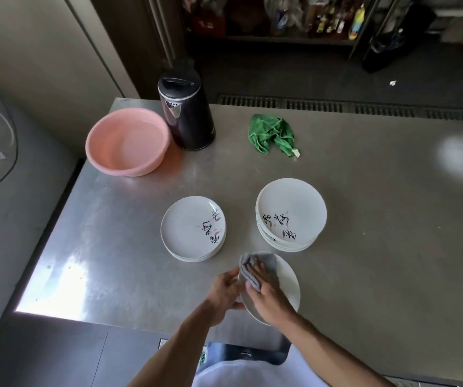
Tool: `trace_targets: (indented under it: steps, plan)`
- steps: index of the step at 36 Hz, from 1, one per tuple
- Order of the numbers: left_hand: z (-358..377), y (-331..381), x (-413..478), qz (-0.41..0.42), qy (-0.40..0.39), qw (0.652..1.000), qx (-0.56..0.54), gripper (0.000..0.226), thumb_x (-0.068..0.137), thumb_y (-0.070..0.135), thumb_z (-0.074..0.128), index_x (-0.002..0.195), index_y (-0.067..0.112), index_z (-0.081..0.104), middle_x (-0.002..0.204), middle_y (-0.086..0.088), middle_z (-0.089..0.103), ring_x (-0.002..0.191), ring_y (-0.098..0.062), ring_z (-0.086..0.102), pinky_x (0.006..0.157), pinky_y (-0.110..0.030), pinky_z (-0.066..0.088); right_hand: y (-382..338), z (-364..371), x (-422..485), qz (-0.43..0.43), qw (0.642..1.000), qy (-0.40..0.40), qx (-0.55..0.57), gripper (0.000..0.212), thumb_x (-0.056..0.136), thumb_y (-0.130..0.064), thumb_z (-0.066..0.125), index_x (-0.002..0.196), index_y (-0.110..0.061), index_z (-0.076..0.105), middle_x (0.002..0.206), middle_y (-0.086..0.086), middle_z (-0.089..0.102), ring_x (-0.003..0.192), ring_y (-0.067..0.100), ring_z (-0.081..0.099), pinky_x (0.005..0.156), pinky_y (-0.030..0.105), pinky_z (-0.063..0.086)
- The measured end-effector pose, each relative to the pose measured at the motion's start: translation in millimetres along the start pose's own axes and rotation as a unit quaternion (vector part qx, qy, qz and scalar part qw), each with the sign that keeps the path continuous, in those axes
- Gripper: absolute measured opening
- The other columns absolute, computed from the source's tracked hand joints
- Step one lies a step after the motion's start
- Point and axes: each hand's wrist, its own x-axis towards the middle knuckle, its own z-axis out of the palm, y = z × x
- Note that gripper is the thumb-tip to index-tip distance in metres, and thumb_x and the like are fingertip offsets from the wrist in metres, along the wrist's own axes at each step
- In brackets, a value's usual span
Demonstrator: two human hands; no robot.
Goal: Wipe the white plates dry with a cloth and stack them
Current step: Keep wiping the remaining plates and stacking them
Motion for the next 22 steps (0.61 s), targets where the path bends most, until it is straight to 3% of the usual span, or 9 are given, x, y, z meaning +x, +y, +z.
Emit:
trace_targets:
  steps: [3, 6, 8, 11, 13, 16, 19, 22]
  plan:
    - [-2.8, -3.1, -3.3, -0.002, 0.004, 1.0, 0.002, 0.027, 0.104, 0.014, 0.053, 0.122, 0.024, 0.071, 0.112, -0.007, 0.076, 0.098, -0.018, 0.074, 0.078, -0.043, 0.064, 10.4, -0.4, -7.8, -0.036, 0.998, -0.037, -0.024, 0.055, 0.106, -0.023, 0.042, 0.153, -0.034, 0.016, 0.159, -0.022, 0.007, 0.15, 0.0, 0.0, 0.116, 0.012, -0.006]
    - [-2.3, -7.3, -5.6, -0.025, 0.009, 1.0, -0.011, 0.049, 0.095, 0.005, 0.045, 0.126, 0.034, 0.069, 0.104, -0.002, 0.077, 0.09, -0.014, 0.074, 0.071, -0.037, 0.062, 25.5, -8.0, -0.1, 0.025, 0.99, -0.006, -0.139, 0.059, 0.106, -0.028, 0.04, 0.159, -0.022, 0.015, 0.166, -0.006, 0.007, 0.154, 0.016, 0.004, 0.12, 0.023, -0.006]
    - [1.0, -8.2, -5.9, -0.034, 0.016, 0.999, -0.023, 0.052, 0.092, 0.003, 0.044, 0.126, 0.034, 0.068, 0.101, 0.0, 0.078, 0.088, -0.013, 0.075, 0.069, -0.036, 0.061, 23.2, -9.6, 2.2, 0.061, 0.98, 0.025, -0.187, 0.06, 0.103, -0.03, 0.04, 0.159, -0.018, 0.018, 0.166, 0.004, 0.014, 0.153, 0.023, 0.011, 0.121, 0.03, -0.003]
    - [5.1, -4.8, -6.2, -0.025, 0.01, 0.999, -0.018, 0.04, 0.09, 0.012, 0.052, 0.122, 0.027, 0.071, 0.106, -0.004, 0.078, 0.093, -0.017, 0.075, 0.072, -0.036, 0.061, 17.2, -2.0, -2.6, -0.054, 0.986, -0.006, -0.154, 0.057, 0.1, -0.025, 0.042, 0.154, -0.01, 0.031, 0.163, 0.005, 0.025, 0.15, 0.028, 0.025, 0.121, 0.023, 0.003]
    - [3.7, -4.1, -6.3, -0.018, 0.012, 1.0, -0.019, 0.033, 0.097, 0.006, 0.051, 0.119, 0.02, 0.071, 0.111, -0.011, 0.076, 0.096, -0.02, 0.075, 0.074, -0.039, 0.061, 20.7, 0.0, -7.5, -0.093, 0.985, -0.055, -0.137, 0.057, 0.103, -0.028, 0.039, 0.157, -0.013, 0.026, 0.163, -0.007, 0.009, 0.154, 0.015, 0.008, 0.122, 0.02, -0.002]
    - [2.1, -8.3, -5.5, -0.022, 0.025, 0.998, -0.054, 0.041, 0.093, 0.002, 0.051, 0.124, 0.023, 0.067, 0.102, -0.008, 0.077, 0.087, -0.021, 0.075, 0.07, -0.04, 0.062, 34.7, -5.6, -6.0, -0.041, 0.98, -0.054, -0.187, 0.061, 0.104, -0.027, 0.037, 0.159, -0.018, 0.013, 0.162, -0.01, -0.009, 0.155, 0.018, -0.002, 0.124, 0.029, -0.002]
    - [2.1, -13.4, -5.9, -0.052, 0.054, 0.989, -0.131, 0.053, 0.089, -0.006, 0.051, 0.131, 0.026, 0.055, 0.104, -0.013, 0.071, 0.089, -0.028, 0.072, 0.07, -0.044, 0.062, 28.8, -10.8, -7.0, 0.061, 0.971, 0.004, -0.232, 0.07, 0.1, -0.031, 0.037, 0.16, -0.022, 0.003, 0.167, -0.004, -0.002, 0.154, 0.019, 0.004, 0.123, 0.033, 0.001]
    - [1.6, -10.7, -6.4, -0.071, 0.022, 0.989, -0.13, 0.071, 0.069, -0.003, 0.055, 0.127, 0.037, 0.057, 0.116, -0.015, 0.069, 0.109, -0.038, 0.064, 0.079, -0.057, 0.061, 22.1, -7.0, -9.7, 0.056, 0.986, 0.0, -0.158, 0.068, 0.102, -0.021, 0.038, 0.16, -0.019, 0.003, 0.167, -0.001, -0.002, 0.151, 0.009, -0.009, 0.116, 0.015, -0.015]
